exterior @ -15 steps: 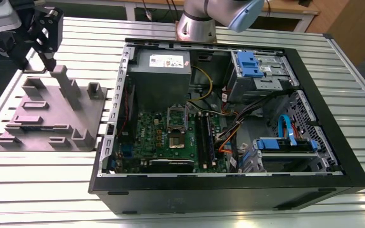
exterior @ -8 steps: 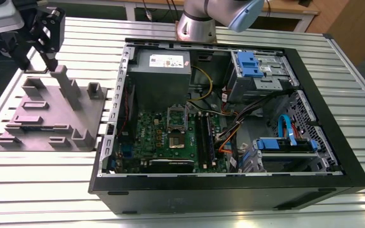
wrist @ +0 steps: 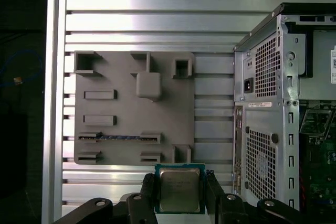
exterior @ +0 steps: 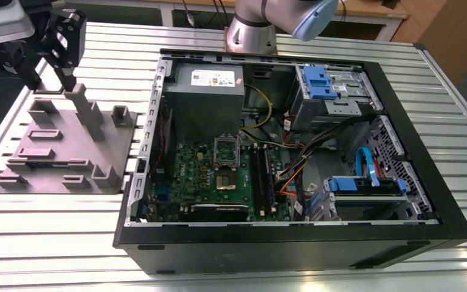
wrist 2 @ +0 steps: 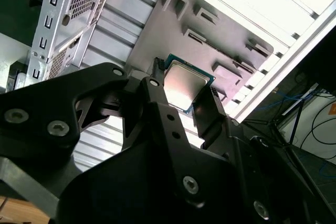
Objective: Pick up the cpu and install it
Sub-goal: 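Pick up the cpu and move it towards the insertion slot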
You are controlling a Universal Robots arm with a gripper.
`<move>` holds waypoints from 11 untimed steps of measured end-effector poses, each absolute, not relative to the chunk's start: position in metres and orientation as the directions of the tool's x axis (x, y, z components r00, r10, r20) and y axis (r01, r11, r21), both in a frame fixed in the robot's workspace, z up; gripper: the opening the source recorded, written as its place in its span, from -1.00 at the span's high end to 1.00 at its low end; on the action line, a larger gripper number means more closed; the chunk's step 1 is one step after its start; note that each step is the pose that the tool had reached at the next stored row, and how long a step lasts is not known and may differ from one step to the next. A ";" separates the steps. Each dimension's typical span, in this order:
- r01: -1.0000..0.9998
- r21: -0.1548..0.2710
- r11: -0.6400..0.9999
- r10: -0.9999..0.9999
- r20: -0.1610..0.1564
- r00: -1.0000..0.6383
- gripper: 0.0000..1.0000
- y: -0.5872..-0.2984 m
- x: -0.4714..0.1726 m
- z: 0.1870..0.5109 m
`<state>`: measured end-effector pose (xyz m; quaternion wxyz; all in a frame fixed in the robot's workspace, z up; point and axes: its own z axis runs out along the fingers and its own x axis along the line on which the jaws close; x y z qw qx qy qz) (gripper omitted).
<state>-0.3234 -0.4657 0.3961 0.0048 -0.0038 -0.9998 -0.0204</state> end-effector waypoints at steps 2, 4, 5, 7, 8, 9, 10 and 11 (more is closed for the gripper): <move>0.008 0.041 0.999 0.007 0.010 -1.000 0.06 -0.466 -0.323 0.396; 0.008 0.041 0.999 0.007 0.010 -1.000 0.06 -0.466 -0.322 0.396; 0.008 0.041 0.999 0.007 0.010 -1.000 0.06 -0.466 -0.322 0.396; 0.008 0.041 0.999 0.007 0.010 -1.000 0.06 -0.466 -0.321 0.396; 0.008 0.041 0.999 0.007 0.010 -1.000 0.06 -0.466 -0.321 0.396; 0.008 0.041 0.999 0.007 0.010 -1.000 0.06 -0.466 -0.320 0.396; 0.008 0.041 0.999 0.007 0.010 -1.000 0.06 -0.466 -0.320 0.396; 0.008 0.041 0.999 0.007 0.010 -1.000 0.06 -0.466 -0.320 0.396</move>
